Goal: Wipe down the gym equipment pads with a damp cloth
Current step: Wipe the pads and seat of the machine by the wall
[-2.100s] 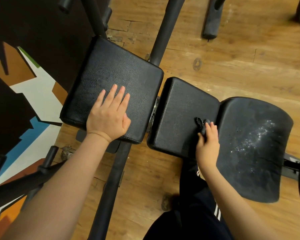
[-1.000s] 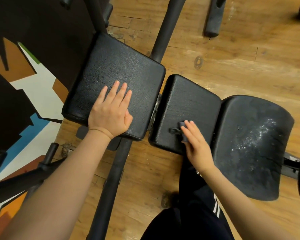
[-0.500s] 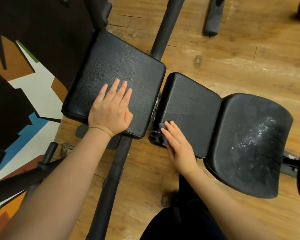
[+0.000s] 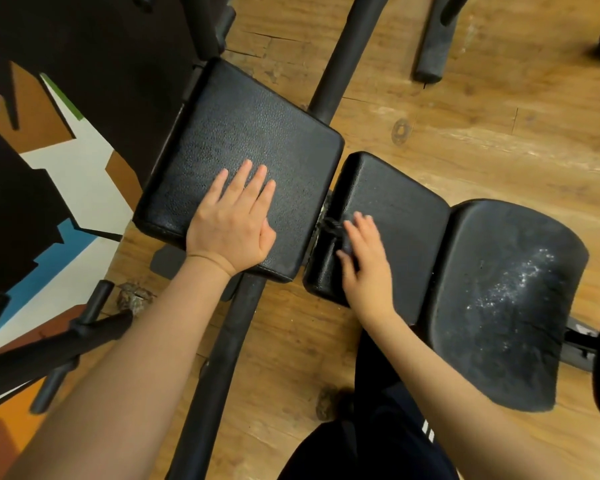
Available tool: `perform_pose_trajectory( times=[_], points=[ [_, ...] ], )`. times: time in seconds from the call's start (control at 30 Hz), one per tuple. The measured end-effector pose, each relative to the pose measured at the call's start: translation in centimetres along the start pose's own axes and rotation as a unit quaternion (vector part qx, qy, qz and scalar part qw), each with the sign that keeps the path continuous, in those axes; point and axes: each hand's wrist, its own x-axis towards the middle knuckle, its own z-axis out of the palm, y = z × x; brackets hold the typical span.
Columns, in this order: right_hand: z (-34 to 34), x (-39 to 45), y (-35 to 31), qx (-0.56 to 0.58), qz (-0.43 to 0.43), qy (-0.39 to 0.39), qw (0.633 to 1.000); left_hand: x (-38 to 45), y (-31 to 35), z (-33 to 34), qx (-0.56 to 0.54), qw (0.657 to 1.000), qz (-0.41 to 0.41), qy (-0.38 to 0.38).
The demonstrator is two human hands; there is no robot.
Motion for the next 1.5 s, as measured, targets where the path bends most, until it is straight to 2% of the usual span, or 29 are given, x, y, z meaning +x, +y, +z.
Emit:
perform_pose_trajectory(
  times=[0.1,0.17,0.27,0.33,0.43,0.5,0.6,0.7,0.83,0.93,1.0,1.1,1.17,1.2,1.33,1.43,1.5],
  points=[
    [-0.9,2.9,0.0,-0.064,-0.180,-0.119,0.974,0.0,-0.1,0.1,-0.002,1.000,-0.001,0.003],
    [-2.5,5.3,1.2,-0.104,-0.201,-0.148,0.963,0.0,-0.1,0.2,-0.001,1.000,-0.001,0.005],
    [-3.8,8.0,1.8,-0.124,-0.169,-0.165,0.964,-0.1,-0.1,0.2,-0.005,1.000,-0.003,0.005],
    [-3.6,7.8,1.1,-0.142,-0.221,-0.185,0.947,-0.1,0.0,0.1,-0.005,1.000,-0.004,0.007],
    [-2.8,4.4,0.7,-0.124,-0.351,-0.273,0.887,0.0,-0.1,0.1,-0.010,1.000,-0.005,0.012],
    [-2.7,2.8,1.1,-0.113,-0.393,-0.315,0.856,0.0,-0.1,0.1,-0.011,1.000,-0.004,0.010],
    [-2.9,4.5,2.1,-0.133,-0.425,-0.316,0.838,0.0,-0.1,0.1,-0.011,1.000,-0.007,0.007],
    [-3.3,7.8,2.6,-0.147,-0.400,-0.286,0.858,0.0,-0.1,0.1,-0.014,1.000,-0.005,0.006],
    [-4.3,11.4,2.8,-0.180,-0.292,-0.218,0.914,-0.1,-0.1,0.2,-0.011,1.000,-0.007,0.002],
    [-3.5,10.3,1.7,-0.175,-0.258,-0.187,0.932,-0.1,-0.1,0.2,-0.014,1.000,-0.009,0.002],
    [-3.1,8.2,1.6,-0.169,-0.317,-0.202,0.911,0.0,-0.1,0.0,-0.015,1.000,-0.008,-0.001],
    [-3.4,6.6,2.2,-0.157,-0.411,-0.260,0.860,0.0,-0.1,-0.1,-0.015,1.000,-0.007,-0.003],
    [-3.8,8.0,2.6,-0.166,-0.437,-0.282,0.838,0.0,-0.1,-0.1,-0.016,1.000,-0.007,-0.006],
    [-4.0,9.1,2.8,-0.171,-0.432,-0.283,0.839,0.0,-0.1,-0.1,-0.018,1.000,-0.006,-0.006],
    [-5.1,14.3,3.5,-0.190,-0.315,-0.216,0.904,0.1,-0.1,-0.2,-0.014,1.000,-0.006,-0.011],
    [-4.8,16.0,3.4,-0.110,-0.159,-0.157,0.968,0.0,-0.1,-0.2,-0.015,1.000,-0.007,-0.013],
    [-4.3,16.1,3.4,-0.059,-0.048,-0.114,0.991,0.1,-0.1,-0.2,-0.014,1.000,-0.006,-0.016]
  ],
)
